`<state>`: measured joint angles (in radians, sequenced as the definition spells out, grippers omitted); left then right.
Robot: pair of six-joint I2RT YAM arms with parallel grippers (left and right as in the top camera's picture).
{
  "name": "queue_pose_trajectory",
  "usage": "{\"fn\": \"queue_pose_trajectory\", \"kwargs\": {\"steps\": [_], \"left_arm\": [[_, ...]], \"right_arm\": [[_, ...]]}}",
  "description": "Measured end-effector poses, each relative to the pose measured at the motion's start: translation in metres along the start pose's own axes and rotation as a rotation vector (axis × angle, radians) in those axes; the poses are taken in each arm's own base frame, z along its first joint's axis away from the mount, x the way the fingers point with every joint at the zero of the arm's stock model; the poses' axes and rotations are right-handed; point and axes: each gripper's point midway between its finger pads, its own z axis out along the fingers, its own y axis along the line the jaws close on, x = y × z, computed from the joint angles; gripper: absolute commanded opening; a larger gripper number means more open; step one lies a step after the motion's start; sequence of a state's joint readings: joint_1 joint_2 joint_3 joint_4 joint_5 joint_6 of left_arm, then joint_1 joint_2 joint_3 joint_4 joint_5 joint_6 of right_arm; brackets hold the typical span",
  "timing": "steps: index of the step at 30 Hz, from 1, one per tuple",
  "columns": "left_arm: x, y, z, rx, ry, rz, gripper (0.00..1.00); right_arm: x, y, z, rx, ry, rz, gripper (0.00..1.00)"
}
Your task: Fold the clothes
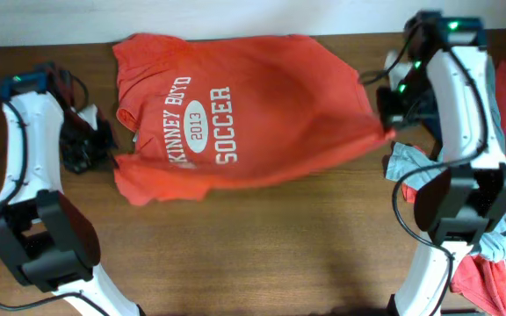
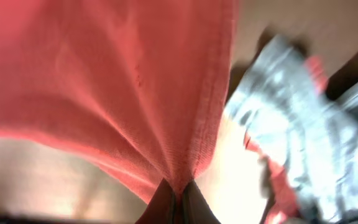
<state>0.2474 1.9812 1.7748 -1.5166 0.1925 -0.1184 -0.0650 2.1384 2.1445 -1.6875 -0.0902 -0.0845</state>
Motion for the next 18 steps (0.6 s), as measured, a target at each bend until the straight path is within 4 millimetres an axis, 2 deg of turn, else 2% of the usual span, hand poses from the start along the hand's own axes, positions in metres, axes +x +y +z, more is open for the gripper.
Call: {"fn": "queue_pose_trajectory", "kwargs": {"steps": [2, 5, 14, 18], "left_arm": [[0.011, 0.005, 0.016, -0.009, 0.058, 0.003, 0.00], [0.026, 0.009, 0.029, -0.016, 0.123, 0.005, 0.00], [0.062, 0.019, 0.051, -0.034, 0.276, 0.005, 0.00], [0.076, 0.023, 0.059, -0.041, 0.333, -0.001, 0.00]], "right_arm": [[0.014, -0.001, 0.020, -0.007, 0.084, 0.006, 0.04], [0.034, -0.001, 0.042, -0.019, 0.190, 0.015, 0.04], [0.074, -0.001, 0.087, -0.035, 0.358, 0.032, 0.04], [0.093, 0.000, 0.096, -0.038, 0.397, 0.037, 0.04]]}}
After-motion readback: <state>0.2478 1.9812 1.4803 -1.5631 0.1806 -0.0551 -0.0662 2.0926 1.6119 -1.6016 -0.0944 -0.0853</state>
